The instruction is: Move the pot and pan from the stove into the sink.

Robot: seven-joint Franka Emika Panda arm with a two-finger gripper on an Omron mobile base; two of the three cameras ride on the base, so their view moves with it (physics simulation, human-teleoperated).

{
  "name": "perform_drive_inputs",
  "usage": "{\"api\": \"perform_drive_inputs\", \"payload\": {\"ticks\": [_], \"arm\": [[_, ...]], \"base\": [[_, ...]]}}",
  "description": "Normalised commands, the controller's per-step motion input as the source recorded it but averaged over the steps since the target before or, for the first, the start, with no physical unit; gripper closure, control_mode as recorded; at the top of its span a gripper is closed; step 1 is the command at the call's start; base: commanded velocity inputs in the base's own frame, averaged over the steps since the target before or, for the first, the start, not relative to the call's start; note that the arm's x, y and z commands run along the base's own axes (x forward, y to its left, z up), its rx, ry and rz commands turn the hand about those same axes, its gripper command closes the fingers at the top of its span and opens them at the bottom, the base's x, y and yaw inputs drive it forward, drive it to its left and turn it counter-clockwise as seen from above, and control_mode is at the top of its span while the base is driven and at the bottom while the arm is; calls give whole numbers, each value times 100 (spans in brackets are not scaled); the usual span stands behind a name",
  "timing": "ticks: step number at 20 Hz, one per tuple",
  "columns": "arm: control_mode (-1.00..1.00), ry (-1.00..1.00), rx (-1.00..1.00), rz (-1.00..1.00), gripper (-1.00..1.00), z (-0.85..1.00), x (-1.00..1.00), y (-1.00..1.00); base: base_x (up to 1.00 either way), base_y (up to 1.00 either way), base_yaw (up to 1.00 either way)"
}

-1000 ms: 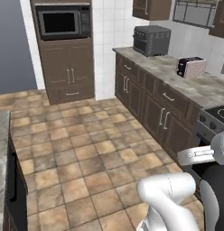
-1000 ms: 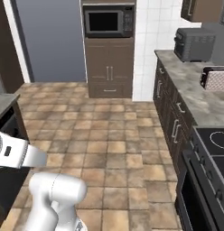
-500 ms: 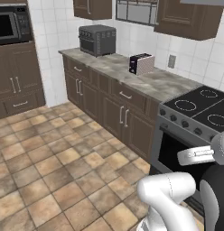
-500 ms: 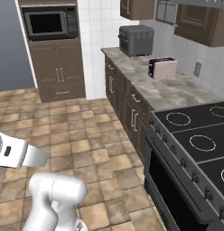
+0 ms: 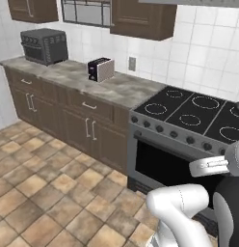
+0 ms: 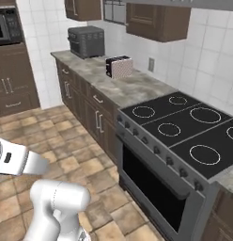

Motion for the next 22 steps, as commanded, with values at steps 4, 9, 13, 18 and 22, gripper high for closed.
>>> {"api": "perform_drive_inputs", "payload": {"ticks": [4, 9, 13, 18, 22], "arm": [[100, 0, 0, 0, -100, 0, 0, 0], [100, 0, 0, 0, -100, 0, 0, 0], [100, 0, 0, 0, -100, 0, 0, 0], [100, 0, 0, 0, -100, 0, 0, 0], [100, 0, 0, 0, -100, 0, 0, 0]], "base": [[0, -12, -48], [0, -12, -48], [0, -14, -47], [0, -16, -47], [0, -17, -46]]}}
